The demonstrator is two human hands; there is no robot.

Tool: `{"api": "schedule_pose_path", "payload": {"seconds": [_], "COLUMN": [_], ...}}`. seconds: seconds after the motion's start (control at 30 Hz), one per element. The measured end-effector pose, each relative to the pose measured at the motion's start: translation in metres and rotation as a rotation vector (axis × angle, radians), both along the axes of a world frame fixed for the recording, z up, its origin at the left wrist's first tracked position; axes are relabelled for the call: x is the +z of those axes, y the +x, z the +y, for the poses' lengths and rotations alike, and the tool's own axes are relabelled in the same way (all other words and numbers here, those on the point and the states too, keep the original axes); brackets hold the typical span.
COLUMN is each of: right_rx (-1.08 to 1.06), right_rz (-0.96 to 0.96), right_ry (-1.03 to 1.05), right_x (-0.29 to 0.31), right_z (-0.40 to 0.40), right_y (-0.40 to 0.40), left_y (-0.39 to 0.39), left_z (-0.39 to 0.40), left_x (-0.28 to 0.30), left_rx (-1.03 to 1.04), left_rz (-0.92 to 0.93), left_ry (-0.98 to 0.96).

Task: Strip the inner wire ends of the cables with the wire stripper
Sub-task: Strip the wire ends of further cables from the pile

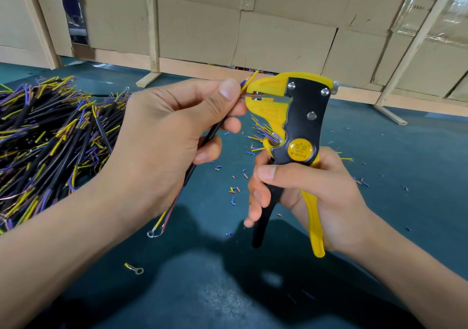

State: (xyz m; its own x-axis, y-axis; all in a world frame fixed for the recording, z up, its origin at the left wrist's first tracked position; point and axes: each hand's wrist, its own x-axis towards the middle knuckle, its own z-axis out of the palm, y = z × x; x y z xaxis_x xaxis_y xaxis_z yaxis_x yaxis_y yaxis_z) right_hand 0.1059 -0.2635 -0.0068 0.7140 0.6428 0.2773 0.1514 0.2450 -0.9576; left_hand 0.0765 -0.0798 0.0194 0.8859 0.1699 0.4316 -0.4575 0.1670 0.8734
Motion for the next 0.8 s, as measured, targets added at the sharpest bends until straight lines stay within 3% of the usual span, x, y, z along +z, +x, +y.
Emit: {"api": "schedule_pose_path", "payload": {"seconds": [0.3, 0.8], "right_rx": [0.032, 0.068], "right_rz": [0.010, 0.018], "right_ry": [-0.003, -0.024], "right_x": [0.001, -0.001], "right_z": [0.001, 0.001], "right_y": [-0.002, -0.003], "left_y": [0.011, 0.002], "left_z": [0.018, 0.017], "left_x": [0.000, 0.015], "left_rx": [0.019, 0.032], "left_rz": [-0.078, -0.239], "left_ry": [0.204, 0.185]}}
